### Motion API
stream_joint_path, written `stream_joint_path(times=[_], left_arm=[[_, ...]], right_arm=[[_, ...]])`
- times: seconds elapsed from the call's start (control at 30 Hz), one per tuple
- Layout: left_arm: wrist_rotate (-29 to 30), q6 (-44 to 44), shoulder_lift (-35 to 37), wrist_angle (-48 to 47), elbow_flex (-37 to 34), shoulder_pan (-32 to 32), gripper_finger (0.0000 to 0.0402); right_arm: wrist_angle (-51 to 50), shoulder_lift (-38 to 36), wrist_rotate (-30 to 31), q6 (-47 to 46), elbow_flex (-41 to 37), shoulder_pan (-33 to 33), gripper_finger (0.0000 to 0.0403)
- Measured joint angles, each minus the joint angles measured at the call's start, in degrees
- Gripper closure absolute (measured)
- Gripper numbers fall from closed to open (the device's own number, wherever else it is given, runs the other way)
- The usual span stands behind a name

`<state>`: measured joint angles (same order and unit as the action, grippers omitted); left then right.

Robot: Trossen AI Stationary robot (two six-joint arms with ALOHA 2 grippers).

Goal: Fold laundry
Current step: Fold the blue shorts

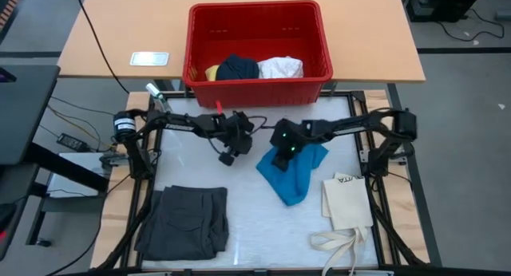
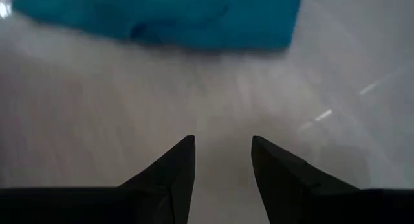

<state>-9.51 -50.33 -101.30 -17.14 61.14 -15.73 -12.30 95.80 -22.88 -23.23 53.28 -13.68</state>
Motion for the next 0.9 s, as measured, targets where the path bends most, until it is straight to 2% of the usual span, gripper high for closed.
stream_joint_path(times=[0.17, 0.27, 0.47, 0.63, 0.77, 0.9], left_arm=[[-3.07, -3.96, 0.00, 6.35, 0.02, 2.85, 0.0246], [-5.66, -10.25, -0.89, 8.90, 0.02, 4.41, 0.0246], [-6.75, -17.85, -5.91, 12.29, -0.07, 7.07, 0.0246], [-3.88, -18.10, -9.94, 18.47, -0.04, 8.36, 0.0246], [-3.75, -17.43, -12.26, 19.75, 0.22, 8.57, 0.0248], [-2.06, -9.80, -13.30, 19.44, 0.30, 8.88, 0.0283]], right_arm=[[-7.85, -9.05, 4.74, 0.64, 0.20, -1.21, 0.0300], [-15.74, -13.56, 9.08, 0.73, 0.21, -0.98, 0.0283], [-25.52, -19.12, 12.61, -1.77, 0.21, 2.76, 0.0269], [-28.57, -21.40, 13.49, -6.66, 0.24, 8.18, 0.0269], [-28.79, -21.98, 12.65, -10.17, 0.24, 13.36, 0.0269], [-29.05, -21.05, 13.34, -12.72, 0.24, 19.10, 0.0269]])
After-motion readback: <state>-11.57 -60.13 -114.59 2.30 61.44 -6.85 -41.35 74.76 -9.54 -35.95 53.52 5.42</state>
